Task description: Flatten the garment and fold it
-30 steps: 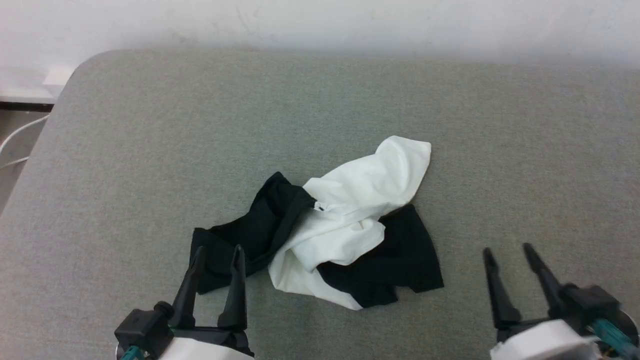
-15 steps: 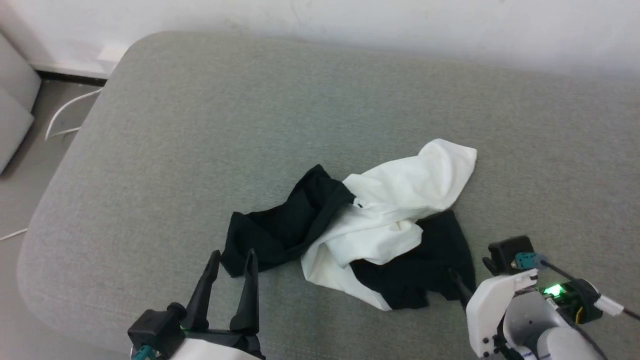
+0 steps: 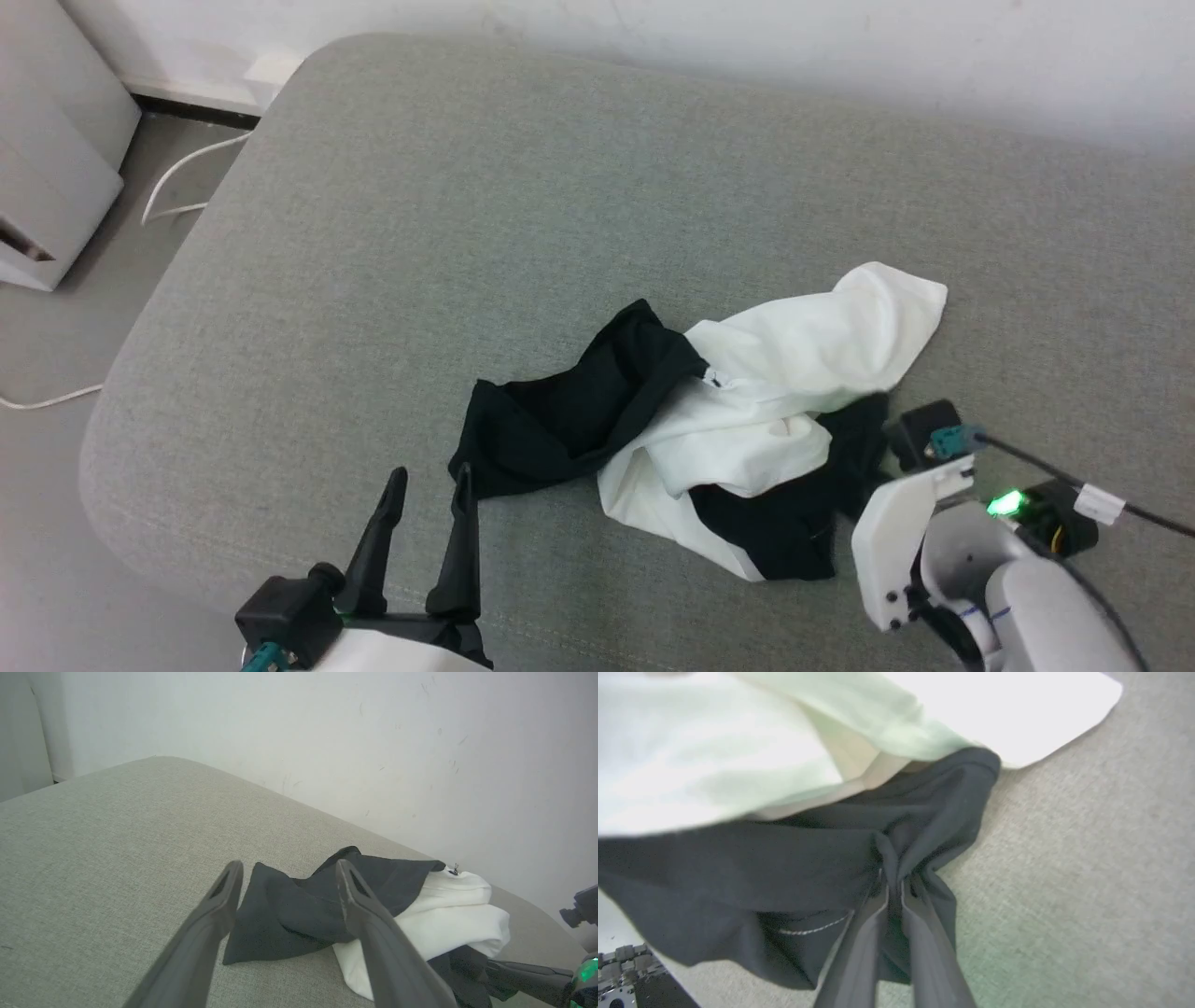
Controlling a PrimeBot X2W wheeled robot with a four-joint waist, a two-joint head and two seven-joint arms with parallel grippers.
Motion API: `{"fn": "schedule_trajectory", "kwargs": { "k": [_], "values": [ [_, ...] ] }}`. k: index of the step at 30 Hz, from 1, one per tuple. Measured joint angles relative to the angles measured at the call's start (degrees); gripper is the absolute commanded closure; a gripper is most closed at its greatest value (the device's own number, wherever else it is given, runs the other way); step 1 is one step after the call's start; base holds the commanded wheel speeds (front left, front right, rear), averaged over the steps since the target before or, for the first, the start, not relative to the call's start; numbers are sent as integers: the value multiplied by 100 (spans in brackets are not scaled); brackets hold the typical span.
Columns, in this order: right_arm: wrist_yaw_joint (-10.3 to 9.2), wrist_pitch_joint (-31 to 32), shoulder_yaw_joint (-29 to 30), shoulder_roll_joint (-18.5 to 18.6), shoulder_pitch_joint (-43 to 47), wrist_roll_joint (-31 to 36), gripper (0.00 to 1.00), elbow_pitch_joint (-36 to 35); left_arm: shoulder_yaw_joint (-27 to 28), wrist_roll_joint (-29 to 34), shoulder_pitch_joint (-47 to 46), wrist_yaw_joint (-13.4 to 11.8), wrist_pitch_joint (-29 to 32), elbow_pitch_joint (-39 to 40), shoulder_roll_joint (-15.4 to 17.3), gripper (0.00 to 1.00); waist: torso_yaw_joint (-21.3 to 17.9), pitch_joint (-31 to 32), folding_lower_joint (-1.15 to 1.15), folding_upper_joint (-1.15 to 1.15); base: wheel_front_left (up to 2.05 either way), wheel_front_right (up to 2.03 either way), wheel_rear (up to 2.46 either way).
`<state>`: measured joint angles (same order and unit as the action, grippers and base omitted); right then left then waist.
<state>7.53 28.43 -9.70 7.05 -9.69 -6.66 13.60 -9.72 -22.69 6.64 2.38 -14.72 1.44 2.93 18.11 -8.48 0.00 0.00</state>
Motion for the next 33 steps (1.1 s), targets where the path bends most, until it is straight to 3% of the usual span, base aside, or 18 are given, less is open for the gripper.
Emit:
{"fn": "schedule_trajectory", "kwargs": {
  "k": [6, 15, 20, 25, 27, 28, 33],
  "values": [
    [1, -149, 360, 318, -465, -36, 100, -316, 109, 69, 1, 1, 0, 31, 0, 0, -243, 47, 0, 0, 0, 0, 0],
    [1, -174, 2048, 1115, -582, 261, 100, -722, 188, 119, -12, 5, 0, 74, 0, 0, -741, 45, 0, 0, 0, 0, 0],
    [1, -308, 2900, 1294, -181, 546, 100, -744, 212, 214, -16, 52, -1, 66, -1, 0, -945, -37, 0, 0, 0, 0, 0],
    [1, -657, 3330, 1356, -56, 802, 100, -327, 264, 292, -68, 116, 0, 27, 0, 0, -1050, -161, 0, 0, 0, 0, 0],
    [1, -767, 3395, 1234, -58, 814, 39, -74, 268, 314, -120, 131, -1, 8, 0, 0, -1076, -201, 0, 0, 0, 0, 0],
    [1, -818, 3383, 1155, -59, 815, 0, 34, 270, 314, -136, 157, -1, 0, 0, 0, -1085, -217, 1, 0, 0, 0, 0],
    [1, -1100, 3249, 724, -136, 746, 0, 97, 276, 314, -147, 164, -1, -5, 0, 0, -1114, -273, 0, 0, 0, 0, 0]
  ]
}}
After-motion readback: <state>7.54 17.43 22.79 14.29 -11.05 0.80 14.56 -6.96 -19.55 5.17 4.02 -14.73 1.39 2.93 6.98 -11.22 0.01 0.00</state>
